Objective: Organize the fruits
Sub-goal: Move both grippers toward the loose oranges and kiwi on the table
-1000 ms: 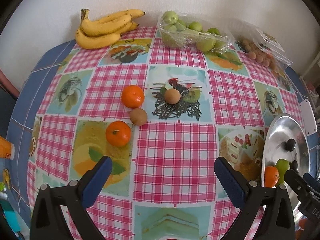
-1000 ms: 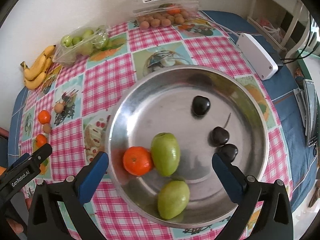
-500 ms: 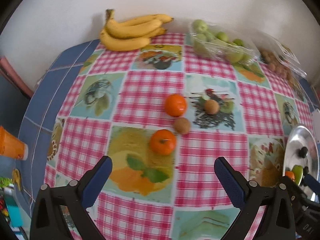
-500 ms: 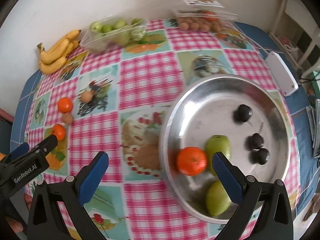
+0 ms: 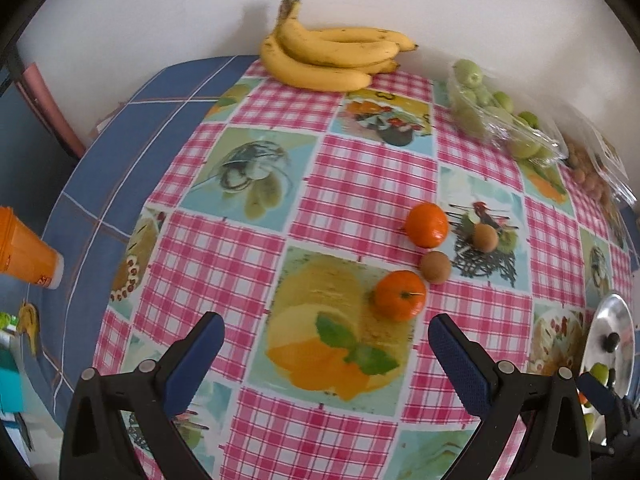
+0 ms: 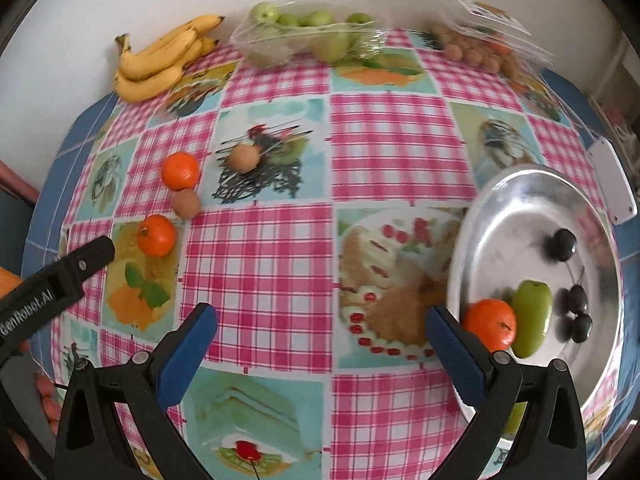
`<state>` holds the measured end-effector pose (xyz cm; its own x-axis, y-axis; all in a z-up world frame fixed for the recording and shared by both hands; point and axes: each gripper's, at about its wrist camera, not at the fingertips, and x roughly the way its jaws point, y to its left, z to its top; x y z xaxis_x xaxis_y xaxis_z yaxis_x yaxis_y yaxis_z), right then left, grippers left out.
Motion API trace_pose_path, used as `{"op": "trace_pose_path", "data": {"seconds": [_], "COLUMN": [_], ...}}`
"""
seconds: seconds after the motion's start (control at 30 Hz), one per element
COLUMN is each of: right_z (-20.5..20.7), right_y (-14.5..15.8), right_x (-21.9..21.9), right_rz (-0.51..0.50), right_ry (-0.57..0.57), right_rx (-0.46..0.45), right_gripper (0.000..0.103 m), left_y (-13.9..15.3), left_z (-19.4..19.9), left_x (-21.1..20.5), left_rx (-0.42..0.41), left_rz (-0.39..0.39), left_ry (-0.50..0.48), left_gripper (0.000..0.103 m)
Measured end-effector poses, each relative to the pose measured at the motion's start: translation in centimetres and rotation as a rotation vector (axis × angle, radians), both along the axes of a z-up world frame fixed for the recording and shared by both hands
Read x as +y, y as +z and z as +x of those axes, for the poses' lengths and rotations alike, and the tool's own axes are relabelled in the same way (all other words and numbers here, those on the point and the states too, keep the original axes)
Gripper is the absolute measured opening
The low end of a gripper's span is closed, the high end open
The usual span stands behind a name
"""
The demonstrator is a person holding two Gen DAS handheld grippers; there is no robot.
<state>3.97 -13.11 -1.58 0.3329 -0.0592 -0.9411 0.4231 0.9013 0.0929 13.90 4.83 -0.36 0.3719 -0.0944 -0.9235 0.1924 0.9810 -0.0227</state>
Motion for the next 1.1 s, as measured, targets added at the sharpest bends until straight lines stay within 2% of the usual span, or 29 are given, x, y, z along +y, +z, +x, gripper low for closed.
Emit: {"op": "trace_pose_path", "data": {"seconds": [0.23, 0.77, 0.93, 1.1], "right_z": [0.9, 3.3, 4.2, 5.1], "right_y": [-1.0, -2.4, -2.2, -1.2], "right_x": [1.2, 0.3, 0.0, -0.4], "right_rz": [-0.069, -0.015, 0.019, -0.004], "right_ry": [0.061, 0.029, 0.03, 0.031], "right_rx": [0.032, 0.001, -0.03, -0.075], "right_gripper": [0.103, 0.103, 0.103, 0.103], "left_y": [-0.4, -0.8, -0.9, -0.7], "left_z": [0.8, 2.8, 3.3, 3.9], "left_x": [0.6, 0.5, 0.4, 0.4], "left_rx": [0.007, -0.04, -0.055, -0.069], "left_rz": [-0.013, -0.043, -0.084, -0.156], "left_ry": [0.016, 0.012, 0.008, 0.025], "left_gripper": [0.103, 0.103, 0.103, 0.103]}}
